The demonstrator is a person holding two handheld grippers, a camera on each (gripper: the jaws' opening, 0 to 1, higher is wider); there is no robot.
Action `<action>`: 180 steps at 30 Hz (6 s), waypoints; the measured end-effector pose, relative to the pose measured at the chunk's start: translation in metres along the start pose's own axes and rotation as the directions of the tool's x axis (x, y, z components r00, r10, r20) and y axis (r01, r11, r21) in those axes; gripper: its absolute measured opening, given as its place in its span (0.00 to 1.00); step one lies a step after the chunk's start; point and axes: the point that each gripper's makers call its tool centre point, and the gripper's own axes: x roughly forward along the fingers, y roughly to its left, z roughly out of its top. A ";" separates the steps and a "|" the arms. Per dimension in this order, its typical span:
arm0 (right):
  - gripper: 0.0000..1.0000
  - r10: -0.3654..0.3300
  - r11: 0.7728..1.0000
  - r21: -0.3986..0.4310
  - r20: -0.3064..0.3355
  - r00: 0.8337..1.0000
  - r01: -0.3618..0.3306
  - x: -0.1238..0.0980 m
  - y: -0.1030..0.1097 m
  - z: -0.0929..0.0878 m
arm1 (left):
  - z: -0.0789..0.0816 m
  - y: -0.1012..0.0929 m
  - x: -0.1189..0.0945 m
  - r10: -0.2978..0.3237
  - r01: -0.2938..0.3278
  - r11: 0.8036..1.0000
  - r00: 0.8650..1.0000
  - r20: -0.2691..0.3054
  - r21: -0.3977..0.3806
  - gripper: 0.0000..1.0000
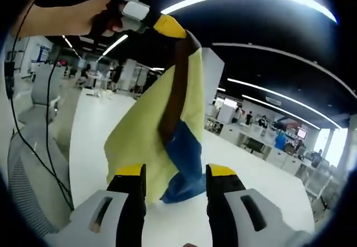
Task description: Fold the garment on the visible template until the final outline fits inside the template.
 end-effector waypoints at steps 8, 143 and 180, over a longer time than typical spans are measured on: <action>0.44 -0.035 0.999 -0.032 0.038 0.999 0.036 0.004 -0.008 0.015 | 0.019 -0.001 -0.007 -0.003 0.003 1.000 1.000 0.020 0.012 0.00; 0.03 -0.021 0.988 -0.152 0.086 0.996 0.033 -0.141 -0.064 0.236 | 0.079 -0.020 -0.129 0.026 -0.011 0.998 0.974 0.225 -0.069 0.00; 0.03 0.065 0.996 0.077 -0.175 0.982 -0.053 -0.058 -0.075 0.071 | -0.036 0.002 -0.023 0.004 -0.002 0.995 1.000 0.016 -0.097 0.00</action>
